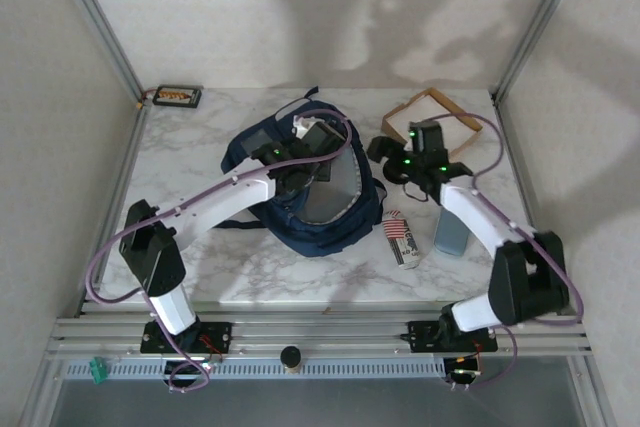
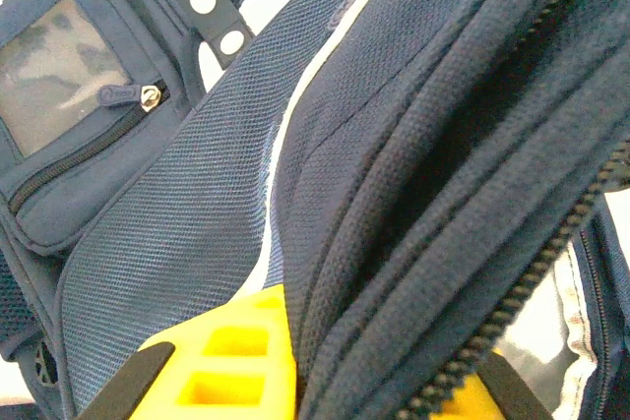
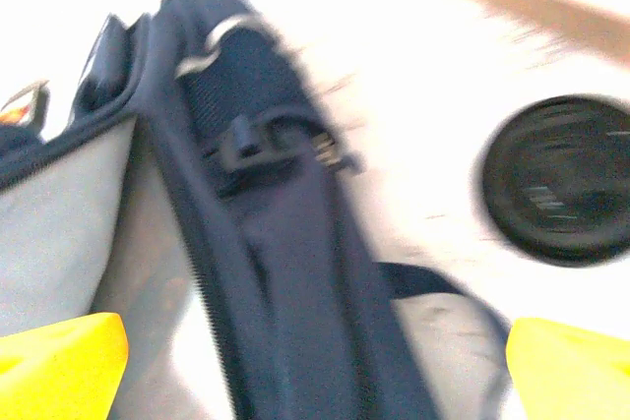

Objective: Pack books, pencil case, and school supplies into a backpack

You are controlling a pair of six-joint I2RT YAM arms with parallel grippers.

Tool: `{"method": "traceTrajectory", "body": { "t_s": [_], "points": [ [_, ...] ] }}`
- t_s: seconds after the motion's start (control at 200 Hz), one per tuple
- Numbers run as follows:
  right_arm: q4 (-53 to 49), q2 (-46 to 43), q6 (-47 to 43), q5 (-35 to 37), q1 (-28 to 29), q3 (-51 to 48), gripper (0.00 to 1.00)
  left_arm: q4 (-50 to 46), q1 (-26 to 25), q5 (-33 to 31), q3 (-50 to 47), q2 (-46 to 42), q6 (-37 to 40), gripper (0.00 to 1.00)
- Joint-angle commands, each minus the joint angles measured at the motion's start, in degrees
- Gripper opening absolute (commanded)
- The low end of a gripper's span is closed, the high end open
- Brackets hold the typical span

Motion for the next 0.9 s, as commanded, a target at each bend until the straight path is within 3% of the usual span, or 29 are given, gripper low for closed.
{"method": "traceTrajectory", "body": {
  "t_s": [0.0, 0.045, 0.135, 0.215, 0.466, 0.896],
  "points": [
    [-18.4, -5.7, 0.1, 15.7, -5.1, -2.7, 0.99, 4.6, 0.1, -1.2, 2.3, -0.5, -2.3, 0.00],
    [-20.4, -8.2, 0.7, 18.1, -8.5, -4.7, 0.99, 4.9, 0.1, -0.9, 1.8, -0.9, -2.0, 0.00],
    [-22.3, -12.2, 0.5, 15.7, -17.3, -8.8, 0.99, 5.7, 0.1, 0.8, 0.3, -1.8, -0.8, 0.00],
    [-22.7, -13.7, 0.1, 14.3, -20.7, -11.7, 0.99, 7.2, 0.1, 2.6, -1.8, -3.0, 0.2, 0.00],
    [-17.4, -10.4, 1.5, 8.4, -19.2, -21.0, 0.99, 8.6, 0.1, 3.4, -5.1, -4.4, 1.6, 0.00],
    [-14.6, -0.4, 0.5, 13.0, -14.0, -19.6, 0.99, 8.3, 1.0, 2.2, -7.8, -5.5, 1.8, 0.00]
  ]
}}
